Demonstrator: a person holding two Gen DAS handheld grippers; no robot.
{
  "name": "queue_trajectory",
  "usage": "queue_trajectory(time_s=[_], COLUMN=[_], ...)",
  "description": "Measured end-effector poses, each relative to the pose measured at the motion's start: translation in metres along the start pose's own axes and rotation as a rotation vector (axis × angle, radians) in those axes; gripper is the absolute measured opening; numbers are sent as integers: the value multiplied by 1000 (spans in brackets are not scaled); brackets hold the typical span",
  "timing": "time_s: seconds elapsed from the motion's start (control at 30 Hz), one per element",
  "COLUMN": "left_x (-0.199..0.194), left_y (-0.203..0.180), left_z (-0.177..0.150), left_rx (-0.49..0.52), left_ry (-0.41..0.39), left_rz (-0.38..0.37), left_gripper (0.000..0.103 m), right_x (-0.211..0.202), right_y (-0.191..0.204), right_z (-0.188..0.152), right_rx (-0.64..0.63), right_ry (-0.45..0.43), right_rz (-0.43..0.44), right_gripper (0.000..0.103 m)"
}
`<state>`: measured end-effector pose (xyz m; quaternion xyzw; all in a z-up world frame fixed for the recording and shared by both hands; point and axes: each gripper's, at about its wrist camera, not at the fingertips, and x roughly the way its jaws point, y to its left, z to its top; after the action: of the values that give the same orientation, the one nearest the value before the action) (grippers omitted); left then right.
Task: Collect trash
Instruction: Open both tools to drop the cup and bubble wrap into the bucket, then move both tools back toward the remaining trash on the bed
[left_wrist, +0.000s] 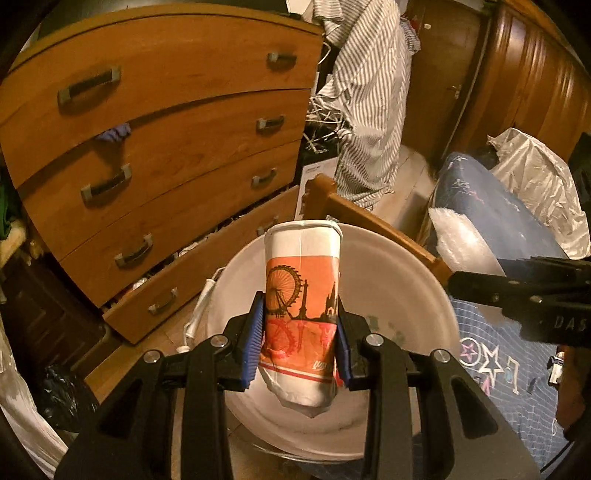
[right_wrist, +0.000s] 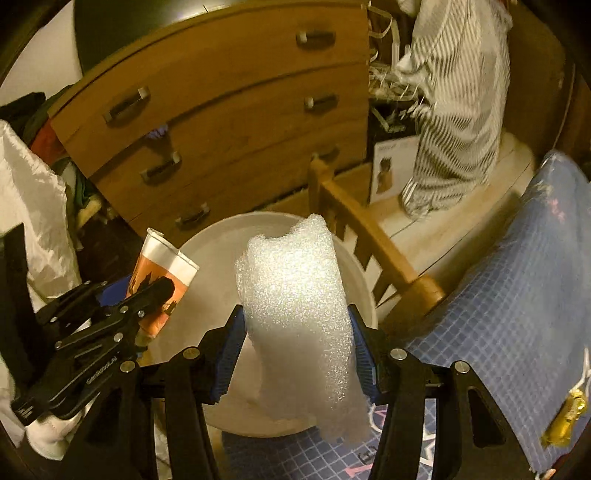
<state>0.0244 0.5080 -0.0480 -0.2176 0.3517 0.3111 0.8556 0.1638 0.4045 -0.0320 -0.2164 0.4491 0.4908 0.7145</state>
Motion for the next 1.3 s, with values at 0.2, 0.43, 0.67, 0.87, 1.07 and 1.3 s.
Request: queue_trajectory(time_s=[0.2,0.43,0.67,0.87,1.07,1.3], left_x=[7,15,18,17,16,9], left_y=[7,3,11,11,17,11], left_z=[6,6,4,5,5,1], left_rx=[-5,7,-8,-11,-22,-11], left_ry=[6,17,25,16,6,3], left_rz=[3,2,7,18,28,21], left_gripper=[32,33,35,56,63,63], right_x=[8,6,8,7,-8,-28], right_y=[-15,-20,-20,-20,-26,-36], right_z=[6,5,5,7,7,-8], right_rx=[34,31,34,47,74,91], right_ry=[12,14,18,10,-28,-64], right_rz=[24,30,41,68,93,91], right_gripper=[56,56,56,67,70,70])
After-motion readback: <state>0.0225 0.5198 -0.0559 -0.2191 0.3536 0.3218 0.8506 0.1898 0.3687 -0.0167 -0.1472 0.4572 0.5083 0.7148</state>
